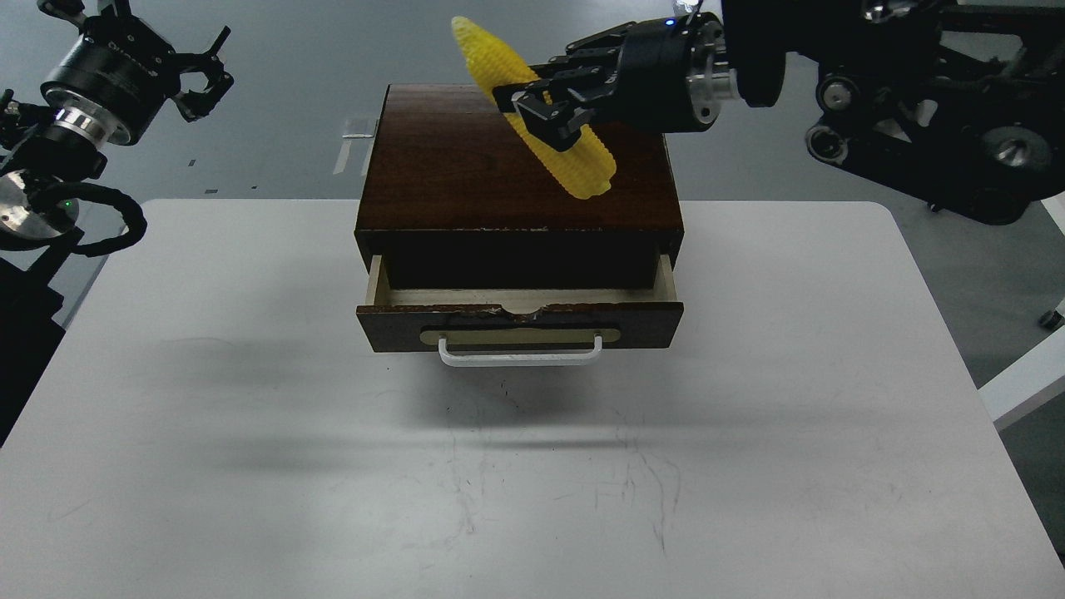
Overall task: Put corn in drawer with both arms
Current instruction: 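Carry the corn over the open drawer and lower it inside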
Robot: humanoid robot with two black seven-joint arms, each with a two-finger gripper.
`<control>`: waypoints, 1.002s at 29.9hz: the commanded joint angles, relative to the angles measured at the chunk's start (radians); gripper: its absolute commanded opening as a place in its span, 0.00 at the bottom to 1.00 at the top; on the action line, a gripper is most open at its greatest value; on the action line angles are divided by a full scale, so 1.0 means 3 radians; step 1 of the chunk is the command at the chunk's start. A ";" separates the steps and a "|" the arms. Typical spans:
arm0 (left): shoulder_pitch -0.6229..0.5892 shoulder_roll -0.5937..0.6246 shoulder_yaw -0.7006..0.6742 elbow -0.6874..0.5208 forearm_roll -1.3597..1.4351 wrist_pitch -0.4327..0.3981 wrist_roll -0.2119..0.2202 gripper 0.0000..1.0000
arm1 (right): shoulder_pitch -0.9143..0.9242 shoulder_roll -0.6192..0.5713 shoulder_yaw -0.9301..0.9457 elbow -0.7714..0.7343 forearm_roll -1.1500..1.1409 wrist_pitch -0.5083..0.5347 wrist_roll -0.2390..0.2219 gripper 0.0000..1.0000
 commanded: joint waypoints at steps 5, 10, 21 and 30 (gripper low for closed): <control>-0.0009 0.0014 -0.0004 -0.0003 0.0001 0.0000 -0.0002 0.98 | 0.0025 0.0286 -0.0456 -0.0006 -0.1044 0.0008 0.0115 0.00; -0.0004 0.0076 0.0001 -0.0003 0.0001 0.0000 0.0003 0.98 | -0.0047 0.0291 -0.0523 0.0005 -0.1285 0.0003 0.0197 0.00; 0.0006 0.0081 0.0001 -0.0003 0.0026 0.0000 0.0008 0.98 | -0.0195 0.0250 -0.0615 0.0056 -0.1490 -0.0145 0.0366 0.00; 0.0021 0.0117 0.0006 -0.0003 0.0026 0.0000 0.0003 0.98 | -0.0257 0.0255 -0.0605 0.0051 -0.1495 -0.0206 0.0366 0.57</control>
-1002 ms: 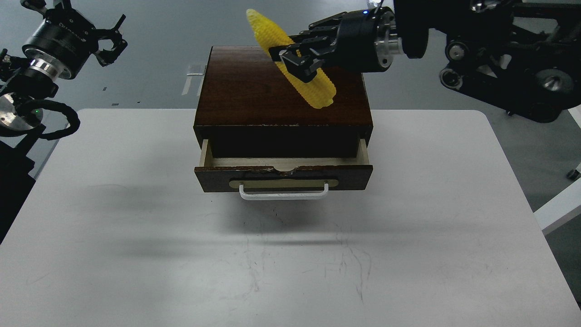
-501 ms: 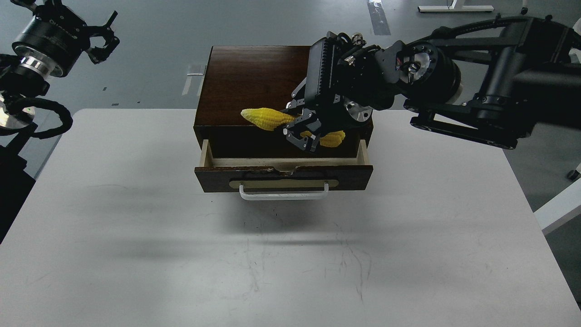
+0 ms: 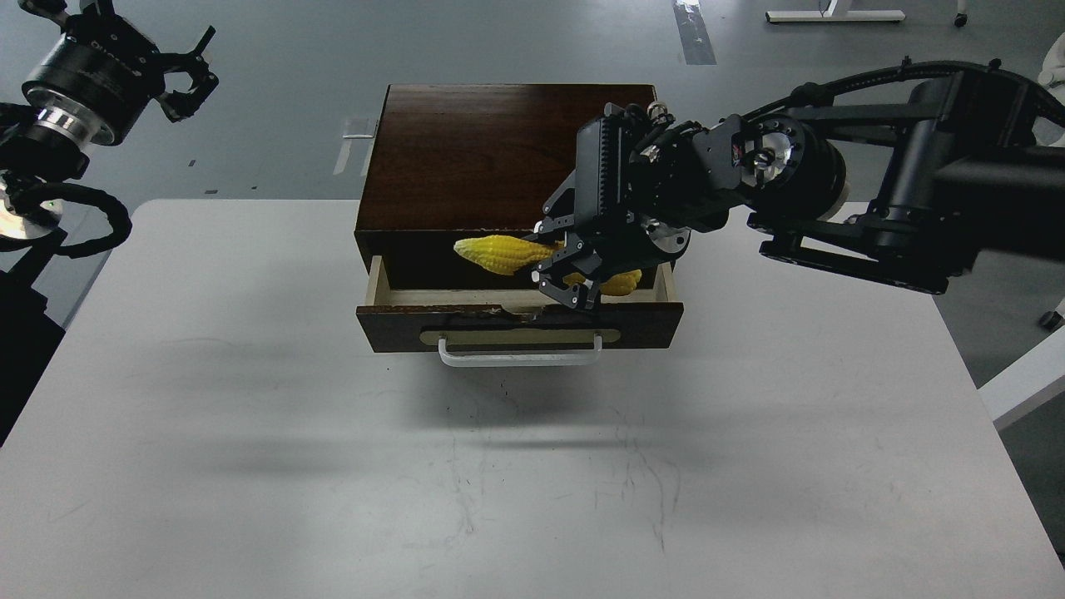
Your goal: Put corn in drawer with both arms
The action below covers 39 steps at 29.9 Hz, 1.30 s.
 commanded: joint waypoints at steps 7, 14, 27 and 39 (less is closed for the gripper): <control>0.0005 0.0012 0.0000 0.0000 0.0000 0.0000 -0.0002 0.98 | 0.0000 -0.0014 0.0024 -0.0005 0.0019 -0.0023 -0.0001 0.66; -0.0001 0.0023 0.0005 0.0000 0.0000 0.0000 -0.0002 0.98 | 0.0005 -0.0111 0.0344 -0.0020 0.0319 -0.0038 -0.0001 0.83; 0.0000 0.0033 0.0005 0.0005 0.0000 0.0000 0.0014 0.98 | -0.0062 -0.0637 0.0995 -0.0311 0.3054 -0.0012 -0.0042 1.00; -0.0011 -0.0023 -0.0005 0.0005 0.0000 0.0000 0.0009 0.98 | -0.0261 -0.1047 0.1317 -0.1068 0.5765 -0.0007 -0.0047 1.00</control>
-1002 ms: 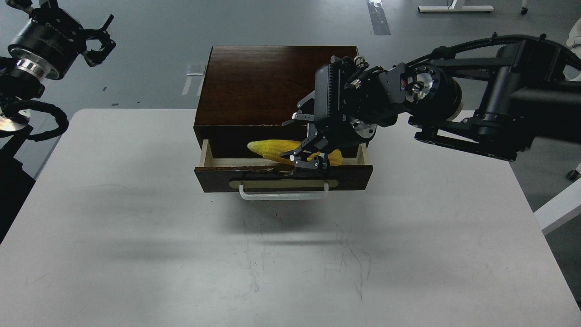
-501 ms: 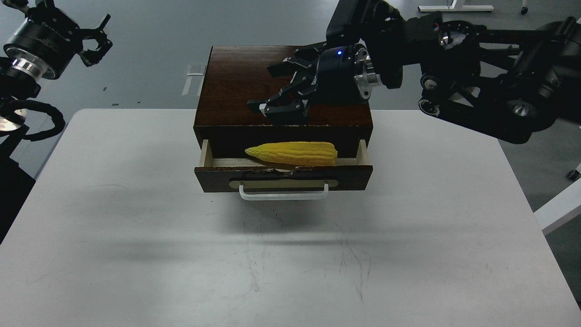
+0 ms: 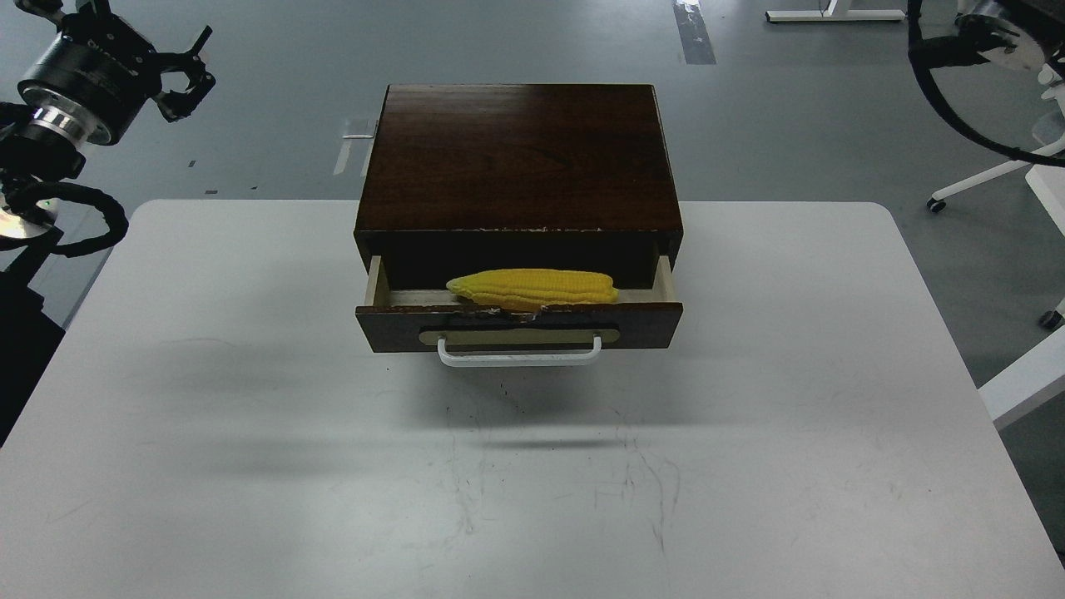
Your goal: Put corn in drawer with both arms
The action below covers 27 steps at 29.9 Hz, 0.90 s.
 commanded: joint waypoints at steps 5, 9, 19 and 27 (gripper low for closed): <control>0.0000 -0.0049 -0.0005 -0.0003 0.0000 0.0000 -0.0009 0.98 | -0.0517 -0.0265 0.0360 -0.0281 0.1687 0.0003 -0.0004 1.00; -0.0015 -0.0059 -0.0005 -0.0003 0.0000 0.0000 -0.0004 0.98 | -0.0876 -0.0352 0.0657 -0.0343 0.2313 0.0003 -0.0025 1.00; -0.0021 -0.0049 0.0000 -0.0003 0.0000 0.0000 0.0001 0.98 | -0.1536 -0.0429 0.1092 -0.0373 0.2744 0.0018 -0.0009 1.00; 0.0000 -0.0089 0.0000 -0.0003 0.0000 0.0000 -0.0004 0.98 | -0.1536 -0.0434 0.1092 -0.0373 0.2738 0.0008 0.0001 1.00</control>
